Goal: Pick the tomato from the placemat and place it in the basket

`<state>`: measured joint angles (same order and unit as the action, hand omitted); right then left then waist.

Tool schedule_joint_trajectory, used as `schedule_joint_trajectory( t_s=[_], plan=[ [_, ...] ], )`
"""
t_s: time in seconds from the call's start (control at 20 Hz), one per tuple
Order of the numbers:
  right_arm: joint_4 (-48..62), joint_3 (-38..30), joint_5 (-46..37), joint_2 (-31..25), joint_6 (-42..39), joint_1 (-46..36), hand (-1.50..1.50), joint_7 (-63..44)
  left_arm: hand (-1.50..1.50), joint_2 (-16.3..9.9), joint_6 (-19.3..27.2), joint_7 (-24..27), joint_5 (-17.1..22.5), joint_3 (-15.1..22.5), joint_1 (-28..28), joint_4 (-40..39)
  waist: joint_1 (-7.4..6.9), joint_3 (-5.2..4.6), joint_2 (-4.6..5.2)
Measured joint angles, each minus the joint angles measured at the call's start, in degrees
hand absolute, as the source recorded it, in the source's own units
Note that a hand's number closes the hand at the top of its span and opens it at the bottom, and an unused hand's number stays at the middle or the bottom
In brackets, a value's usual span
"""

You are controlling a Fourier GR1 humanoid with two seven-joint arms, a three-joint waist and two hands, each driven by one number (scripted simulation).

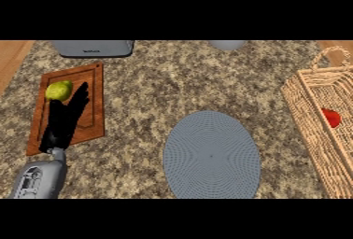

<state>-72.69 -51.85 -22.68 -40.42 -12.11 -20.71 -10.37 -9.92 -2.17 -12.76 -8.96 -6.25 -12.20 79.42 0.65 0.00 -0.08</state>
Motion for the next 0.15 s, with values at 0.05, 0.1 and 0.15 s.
schedule_joint_trajectory(
  t_s=[0.05, 0.1, 0.15],
  plan=[
    [1.19, -1.92, 1.25, -1.05, -0.82, 1.37, -1.5, 0.99, 0.0, -0.19, -0.26, -0.41, 0.27, -0.13, 0.29, 0.67, 0.01, 0.01, -0.02],
    [2.22, -3.37, 2.33, -2.5, -2.08, 2.63, -1.5, 1.69, 0.0, 0.11, -0.16, -0.01, 0.15, 0.12, 0.99, 0.97, 0.0, 0.03, -0.03],
    [4.08, -5.04, 3.45, -4.21, -3.32, 3.8, -1.5, 3.0, 0.0, 0.11, -0.07, 0.5, -0.01, 0.1, 1.26, 0.67, 0.03, 0.03, -0.01]
  ],
)
